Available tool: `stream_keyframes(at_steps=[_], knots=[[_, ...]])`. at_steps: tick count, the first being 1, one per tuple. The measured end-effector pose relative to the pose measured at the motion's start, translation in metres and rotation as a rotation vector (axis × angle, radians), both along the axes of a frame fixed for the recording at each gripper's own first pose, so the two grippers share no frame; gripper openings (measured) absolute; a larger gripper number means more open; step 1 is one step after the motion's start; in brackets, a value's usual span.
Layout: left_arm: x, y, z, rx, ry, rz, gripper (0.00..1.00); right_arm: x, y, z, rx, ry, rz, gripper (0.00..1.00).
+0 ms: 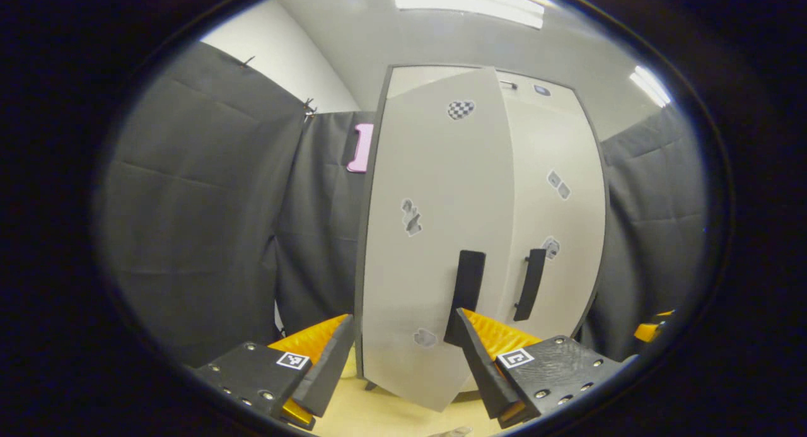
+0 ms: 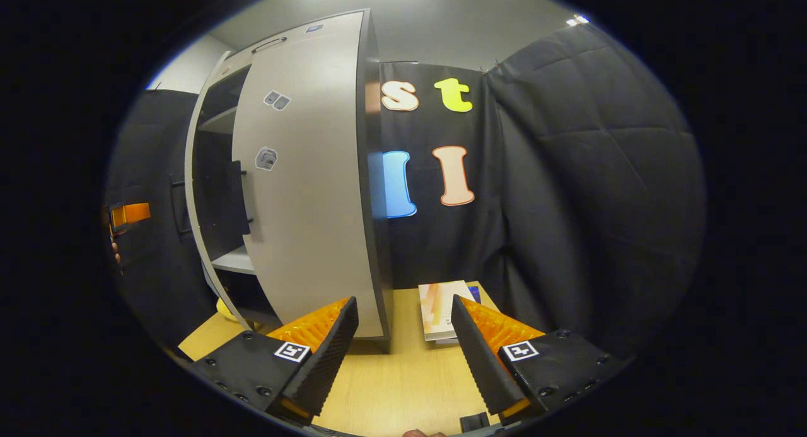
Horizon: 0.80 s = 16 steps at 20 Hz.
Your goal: Grasp the bottle in the cabinet with the left hand and place it on the coaster, then close the right door with the right hand and the left door with the left hand.
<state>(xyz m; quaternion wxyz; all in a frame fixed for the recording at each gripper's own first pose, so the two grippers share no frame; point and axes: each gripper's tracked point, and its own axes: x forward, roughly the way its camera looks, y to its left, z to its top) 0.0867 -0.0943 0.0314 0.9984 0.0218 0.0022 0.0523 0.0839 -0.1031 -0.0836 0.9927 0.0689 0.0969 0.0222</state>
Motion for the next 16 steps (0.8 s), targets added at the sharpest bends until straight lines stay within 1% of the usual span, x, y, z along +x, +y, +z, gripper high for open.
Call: stream_keyframes(at_steps=[3,4,5,7,9,10,11,13,16], knots=[[-0.032,0.013,0.009,0.022,-0.001,0.025,0.92,0.01,0.003,0.021,0.001,-0.052,0.027,0.95],[-0.042,0.014,0.011,0.028,-0.005,0.019,0.92,0.014,0.005,0.027,-0.006,-0.067,0.034,0.95],[-0.051,0.015,0.013,0.025,-0.01,0.009,0.92,0.017,0.008,0.032,-0.002,-0.077,0.043,0.92],[-0.069,0.014,0.011,0.006,-0.008,-0.023,0.92,0.02,0.01,0.042,0.019,-0.091,0.047,0.92],[-0.081,0.017,0.011,-0.004,-0.015,-0.046,0.92,0.018,0.012,0.056,0.036,-0.117,0.029,0.92],[-0.084,0.02,0.012,-0.013,-0.022,-0.054,0.92,0.017,0.011,0.061,0.041,-0.13,0.014,0.92],[-0.086,0.023,0.015,-0.025,-0.027,-0.063,0.92,0.016,0.011,0.064,0.042,-0.135,-0.003,0.95],[-0.092,0.029,0.022,-0.031,-0.041,-0.083,0.92,0.016,0.016,0.06,0.032,-0.122,-0.02,0.95],[-0.094,0.038,0.033,0.007,-0.056,-0.118,0.92,0.012,0.034,0.052,0.026,-0.092,-0.012,0.95]])
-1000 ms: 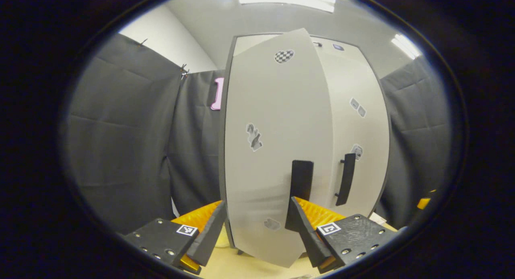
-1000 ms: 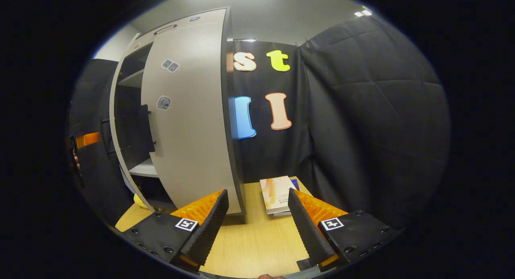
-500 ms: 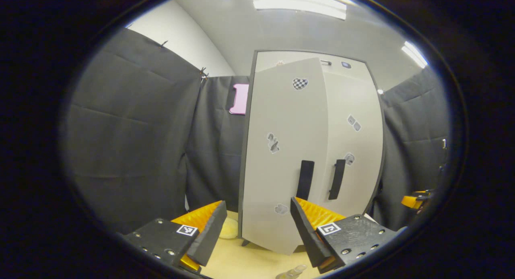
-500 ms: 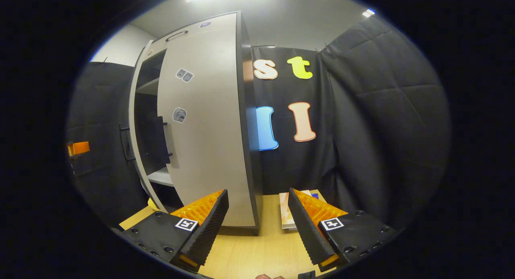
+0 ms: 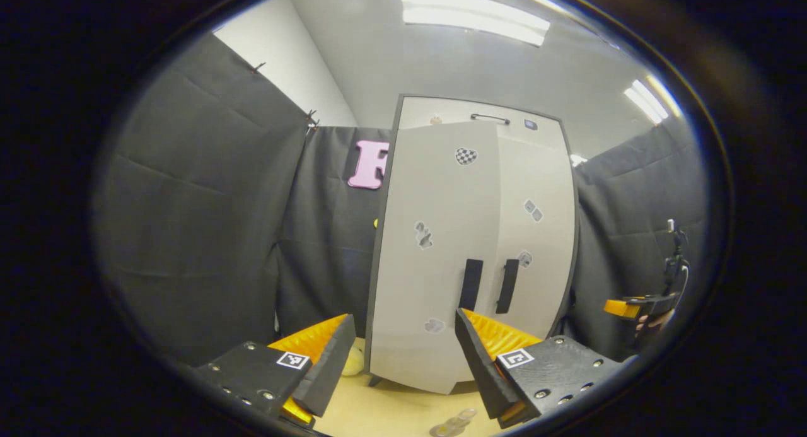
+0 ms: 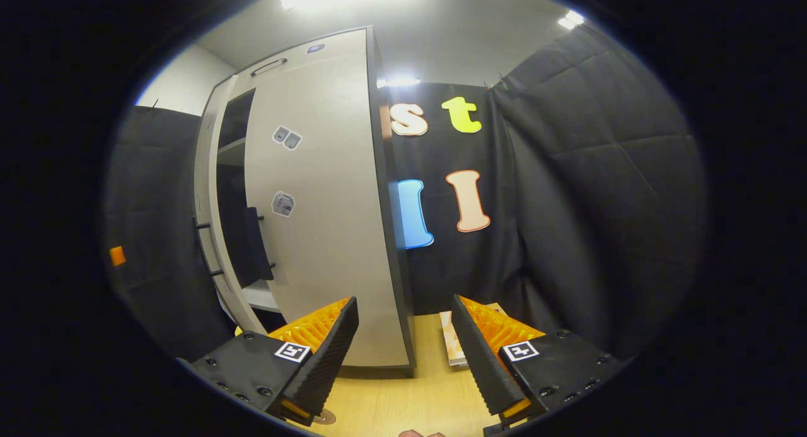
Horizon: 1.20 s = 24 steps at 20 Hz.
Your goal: Grasp the bottle in the cabinet with the left hand and place it on the coaster, then close the right door with the right hand and the left door with the left hand.
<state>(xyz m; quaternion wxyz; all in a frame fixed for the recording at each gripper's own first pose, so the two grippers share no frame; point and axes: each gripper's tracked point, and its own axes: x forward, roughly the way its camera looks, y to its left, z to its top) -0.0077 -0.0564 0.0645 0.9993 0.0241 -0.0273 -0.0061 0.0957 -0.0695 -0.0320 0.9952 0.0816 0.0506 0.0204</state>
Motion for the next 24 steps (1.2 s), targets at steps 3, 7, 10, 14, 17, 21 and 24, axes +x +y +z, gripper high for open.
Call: stream_keyframes(at_steps=[3,7,10,14,17,21,24], knots=[[0.0,0.013,0.004,0.037,0.0,0.015,0.92,-0.005,0.016,-0.008,-0.022,0.024,0.001,0.95],[0.0,0.013,-0.006,0.04,0.025,0.014,0.92,-0.009,0.038,-0.016,-0.034,0.054,0.027,0.95],[0.0,0.015,-0.01,0.055,0.04,0.021,0.92,-0.01,0.051,-0.017,-0.056,0.051,0.048,0.92],[-0.004,0.021,-0.005,0.08,0.04,0.05,0.92,-0.009,0.062,-0.013,-0.051,0.042,0.058,0.92],[-0.009,0.027,-0.003,0.091,0.032,0.075,0.92,-0.01,0.065,-0.009,-0.061,0.032,0.055,0.92],[-0.012,0.028,-0.005,0.097,0.034,0.075,0.92,-0.014,0.07,-0.008,-0.066,0.032,0.058,0.95],[-0.011,0.026,-0.007,0.087,0.033,0.067,0.92,-0.018,0.077,-0.005,-0.071,0.031,0.069,0.95]])
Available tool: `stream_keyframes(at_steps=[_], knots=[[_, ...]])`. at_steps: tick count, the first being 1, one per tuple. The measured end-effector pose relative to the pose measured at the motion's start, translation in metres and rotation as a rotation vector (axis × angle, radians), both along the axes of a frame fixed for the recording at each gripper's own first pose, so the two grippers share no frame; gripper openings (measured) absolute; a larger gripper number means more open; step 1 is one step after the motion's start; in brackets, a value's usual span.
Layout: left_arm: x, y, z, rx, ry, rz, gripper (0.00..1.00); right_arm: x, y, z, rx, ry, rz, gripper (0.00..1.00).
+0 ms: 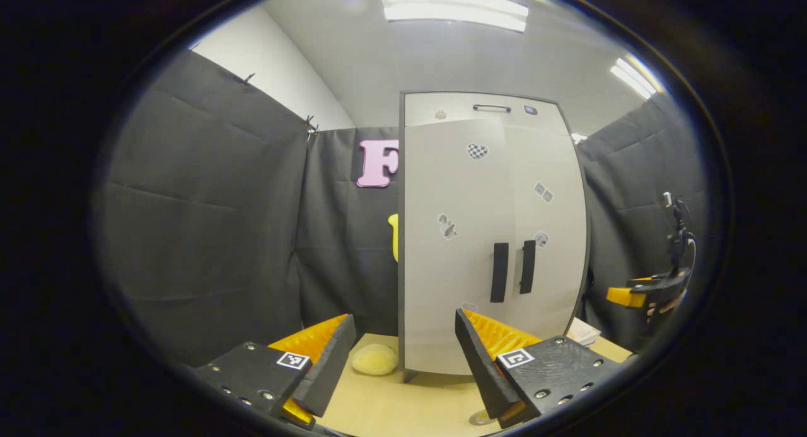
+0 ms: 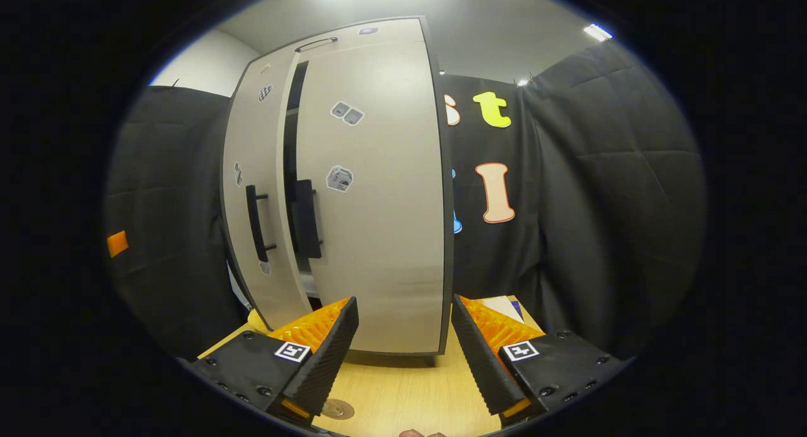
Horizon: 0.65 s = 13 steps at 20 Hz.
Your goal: Grasp the bottle in the cabinet with the left hand and place it on the coaster, then close the right door with the right hand and the left door with the left hand.
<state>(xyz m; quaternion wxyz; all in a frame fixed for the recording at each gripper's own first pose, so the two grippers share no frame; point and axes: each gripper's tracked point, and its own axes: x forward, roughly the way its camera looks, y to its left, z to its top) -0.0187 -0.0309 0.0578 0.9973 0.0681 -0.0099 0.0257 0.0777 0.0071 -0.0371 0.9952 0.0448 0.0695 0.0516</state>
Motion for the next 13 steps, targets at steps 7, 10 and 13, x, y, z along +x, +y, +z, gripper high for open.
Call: stream_keyframes(at_steps=[7,10,13], knots=[[0.004,-0.007,-0.002,-0.023,0.002,-0.032,0.92,-0.02,0.015,0.0,-0.012,0.007,-0.009,0.95],[0.007,-0.009,-0.005,-0.031,0.015,-0.044,0.92,-0.029,0.018,-0.001,-0.022,0.021,-0.018,0.92],[0.007,-0.009,-0.007,-0.03,0.03,-0.048,0.92,-0.045,0.019,-0.001,-0.031,0.028,-0.026,0.95]])
